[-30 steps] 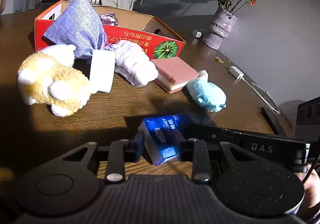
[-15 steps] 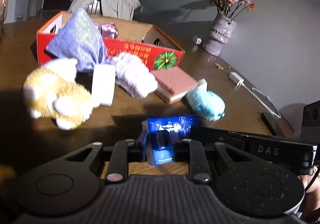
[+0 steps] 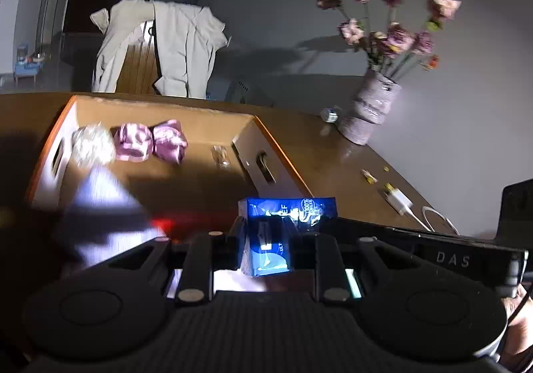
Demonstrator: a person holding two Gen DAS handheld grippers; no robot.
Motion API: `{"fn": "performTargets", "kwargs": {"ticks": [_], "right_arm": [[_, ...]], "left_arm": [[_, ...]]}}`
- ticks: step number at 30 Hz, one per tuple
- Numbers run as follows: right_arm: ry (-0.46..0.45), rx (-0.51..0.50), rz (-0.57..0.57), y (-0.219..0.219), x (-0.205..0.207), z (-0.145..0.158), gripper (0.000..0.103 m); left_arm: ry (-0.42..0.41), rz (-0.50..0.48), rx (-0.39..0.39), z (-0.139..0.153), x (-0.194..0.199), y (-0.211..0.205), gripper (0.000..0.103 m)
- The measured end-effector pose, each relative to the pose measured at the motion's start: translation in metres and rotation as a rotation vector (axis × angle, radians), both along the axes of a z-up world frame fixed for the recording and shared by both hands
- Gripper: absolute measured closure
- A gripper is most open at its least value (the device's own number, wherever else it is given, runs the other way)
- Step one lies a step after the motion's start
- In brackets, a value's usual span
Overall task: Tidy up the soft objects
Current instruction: 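Carry the blue pack with the left tool into the box and release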
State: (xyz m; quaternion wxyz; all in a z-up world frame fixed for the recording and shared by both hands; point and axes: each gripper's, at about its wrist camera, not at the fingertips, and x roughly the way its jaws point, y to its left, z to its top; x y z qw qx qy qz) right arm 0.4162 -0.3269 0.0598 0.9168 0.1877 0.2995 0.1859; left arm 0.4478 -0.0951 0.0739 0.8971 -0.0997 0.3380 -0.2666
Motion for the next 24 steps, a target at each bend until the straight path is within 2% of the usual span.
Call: {"fn": "performTargets", "kwargs": {"ticks": [3,8,12,17,19,23,24], "right_arm": [[0.044,-0.008,-0.015,-0.005,0.058,0.003,0.09],[0.134,-0.019,-0.071,-0.012,0.152,-0.008,0.09],[0.199,-0.058,-0.088,-0.001,0.207,-0.029,0.087],[0.259,-0.131,-0.111,0.013,0.245,-0.057,0.084],[0.275,-0.136,-0.111,0.016,0.251,-0.064,0.086],[0.266,-0.136,-0.106,0.017,0.247,-0.058,0.079],[0.26,-0.144,-0.105,0.018,0.245,-0.054,0.077]], "left_arm": [[0.051,0.015,-0.002,0.003,0.061,-0.005,0.08],[0.202,0.047,-0.032,-0.016,0.163,-0.015,0.08],[0.251,0.101,0.004,-0.032,0.216,-0.025,0.08],[0.331,0.123,0.047,-0.055,0.247,-0.031,0.074],[0.317,0.121,0.071,-0.058,0.246,-0.031,0.073],[0.276,0.136,0.098,-0.049,0.236,-0.027,0.061],[0.268,0.142,0.102,-0.044,0.232,-0.026,0.06]]}}
